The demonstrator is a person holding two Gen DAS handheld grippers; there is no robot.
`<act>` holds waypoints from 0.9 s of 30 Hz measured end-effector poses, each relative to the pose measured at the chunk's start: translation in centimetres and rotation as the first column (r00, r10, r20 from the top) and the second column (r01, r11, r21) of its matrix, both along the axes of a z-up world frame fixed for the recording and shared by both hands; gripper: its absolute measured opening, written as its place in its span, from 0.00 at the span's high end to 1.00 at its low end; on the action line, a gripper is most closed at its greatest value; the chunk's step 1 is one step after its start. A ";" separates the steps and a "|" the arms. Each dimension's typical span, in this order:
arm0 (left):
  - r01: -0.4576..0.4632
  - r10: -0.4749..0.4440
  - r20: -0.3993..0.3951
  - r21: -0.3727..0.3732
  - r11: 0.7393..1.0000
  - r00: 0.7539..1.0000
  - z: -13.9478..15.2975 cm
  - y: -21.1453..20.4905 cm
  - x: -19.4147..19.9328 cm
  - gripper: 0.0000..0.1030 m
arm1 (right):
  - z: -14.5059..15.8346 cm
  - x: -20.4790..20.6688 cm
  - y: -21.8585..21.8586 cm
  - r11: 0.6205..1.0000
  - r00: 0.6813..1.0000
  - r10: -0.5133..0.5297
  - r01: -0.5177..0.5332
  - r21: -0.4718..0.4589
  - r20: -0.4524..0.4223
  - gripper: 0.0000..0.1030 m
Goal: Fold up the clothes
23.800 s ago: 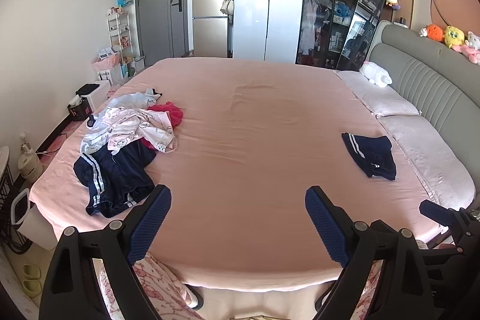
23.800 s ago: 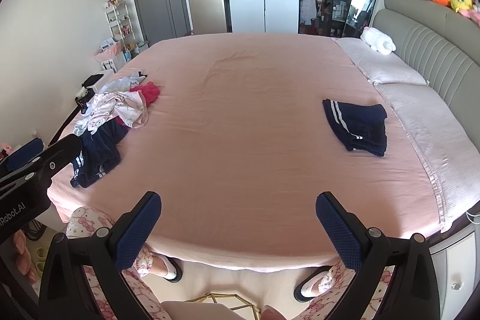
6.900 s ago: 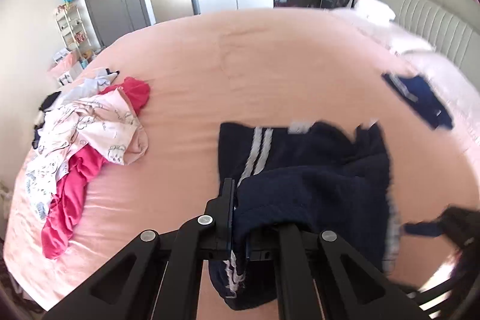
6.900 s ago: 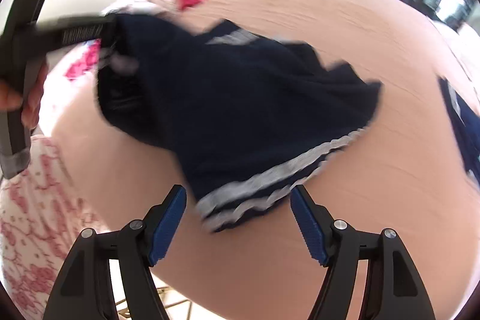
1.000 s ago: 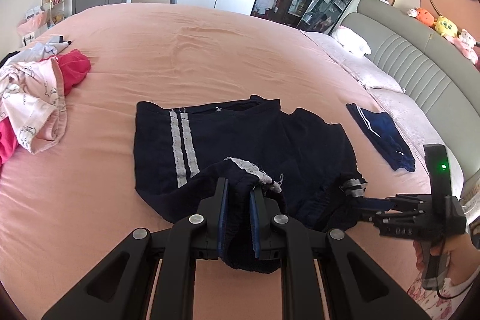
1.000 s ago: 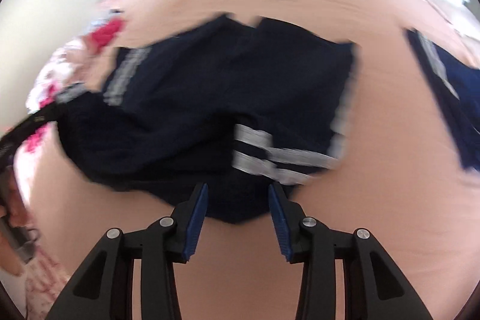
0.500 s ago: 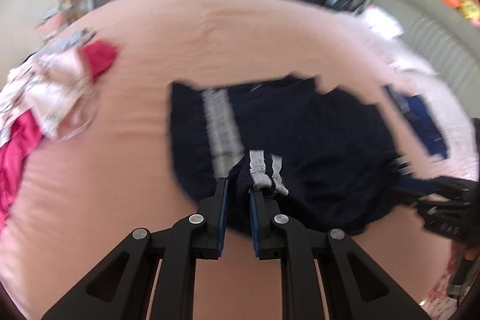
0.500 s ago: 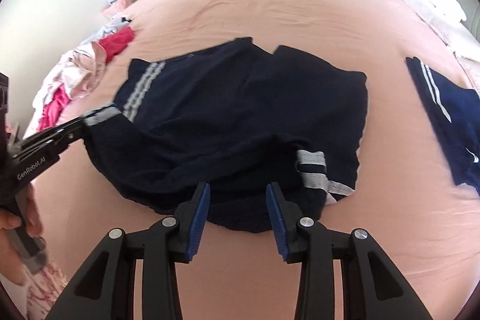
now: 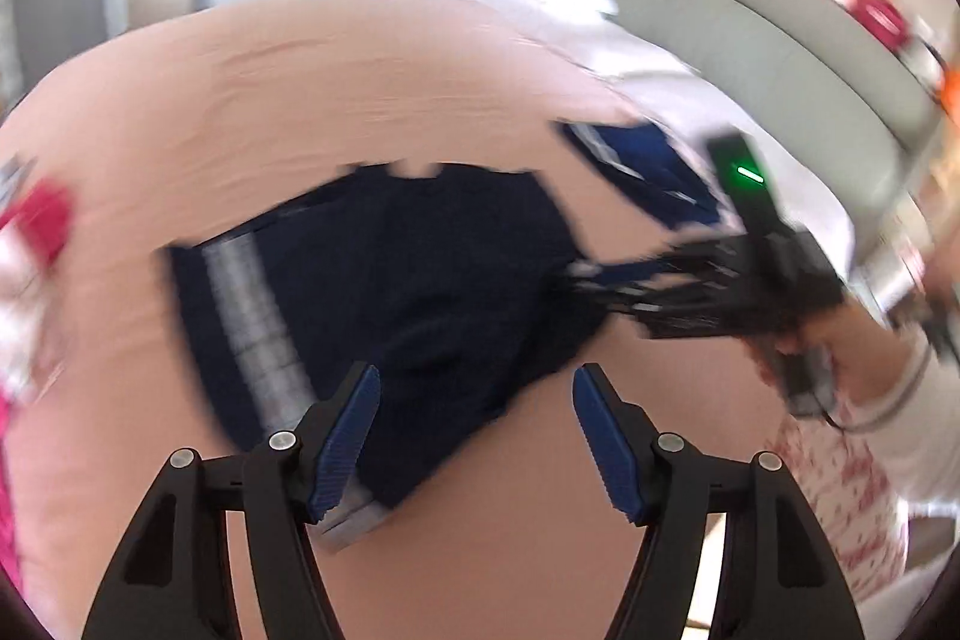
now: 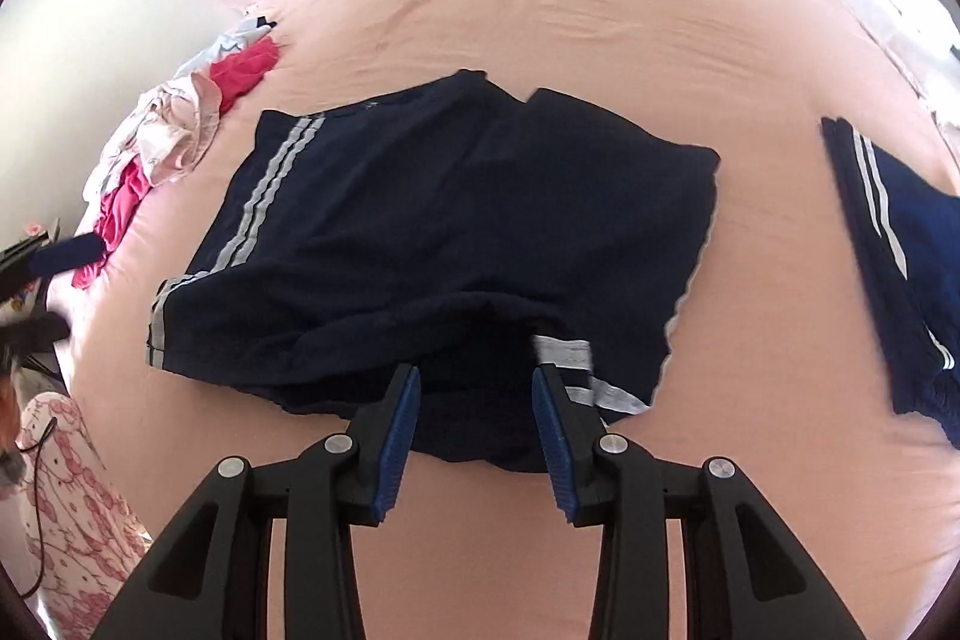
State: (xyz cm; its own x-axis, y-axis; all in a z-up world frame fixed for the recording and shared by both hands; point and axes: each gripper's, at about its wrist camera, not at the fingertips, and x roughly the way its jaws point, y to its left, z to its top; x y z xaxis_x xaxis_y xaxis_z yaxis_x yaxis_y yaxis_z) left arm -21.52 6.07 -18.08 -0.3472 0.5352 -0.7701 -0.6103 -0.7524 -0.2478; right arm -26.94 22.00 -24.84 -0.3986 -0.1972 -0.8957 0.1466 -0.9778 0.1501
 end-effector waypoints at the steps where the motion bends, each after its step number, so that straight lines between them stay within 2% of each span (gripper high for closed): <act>1: 0.059 -0.059 0.016 0.000 0.998 0.998 -0.8 2.4 -0.2 0.44 | -0.3 -0.3 0.4 0.999 1.000 -0.001 0.001 0.051 -0.013 0.63; 2: 0.102 -0.102 0.045 0.006 0.995 0.994 -2.0 4.6 -0.6 0.52 | -0.7 -0.3 0.9 0.997 1.000 -0.006 0.008 0.077 -0.021 0.63; 3: 0.124 -0.124 0.068 0.002 0.992 0.990 -3.3 6.2 -1.0 0.63 | -1.1 0.2 1.7 0.998 1.000 -0.022 0.023 0.060 -0.018 0.63; 4: 0.147 -0.146 0.091 -0.002 0.989 0.985 -4.6 7.9 -1.4 0.71 | -1.5 0.8 2.6 0.998 0.999 -0.037 0.038 0.043 -0.015 0.63; 6: 0.164 -0.161 0.126 -0.020 0.986 0.979 -7.0 10.4 -2.1 0.77 | -2.2 1.2 3.7 0.997 0.997 -0.073 0.073 -0.008 -0.014 0.63; 9: 0.100 -0.100 0.154 0.004 0.995 0.983 -8.5 11.1 -3.4 0.78 | -2.7 0.9 5.3 0.996 0.996 -0.084 0.084 -0.042 -0.001 0.63; 11: 0.052 -0.058 0.138 0.048 0.997 0.989 -8.1 10.5 -3.8 0.78 | -3.1 0.0 5.7 0.997 0.998 -0.069 0.069 -0.027 0.013 0.63; 13: 0.018 -0.028 0.118 0.086 0.996 0.993 -7.4 10.0 -4.2 0.78 | -2.8 -0.5 6.3 0.995 0.997 -0.071 0.072 -0.065 0.025 0.63; 17: 0.095 -0.096 0.203 0.013 0.995 0.974 -9.1 11.7 -4.9 0.78 | -3.0 -1.5 6.6 0.995 0.997 -0.043 0.049 -0.089 0.065 0.63; 19: 0.136 -0.129 0.204 -0.021 0.990 0.971 -9.6 12.4 -4.8 0.78 | -4.1 -1.9 6.7 0.992 0.994 -0.053 0.064 -0.106 0.099 0.63; 24: 0.253 -0.261 0.144 0.072 0.965 0.955 -7.4 12.3 -1.1 0.78 | -4.0 -2.3 7.9 0.984 0.990 -0.093 0.107 -0.140 0.106 0.62; 27: 0.251 -0.264 0.133 0.107 0.962 0.955 -7.2 11.5 -0.4 0.78 | -3.0 -0.6 8.1 0.989 0.988 -0.096 0.109 -0.103 0.121 0.59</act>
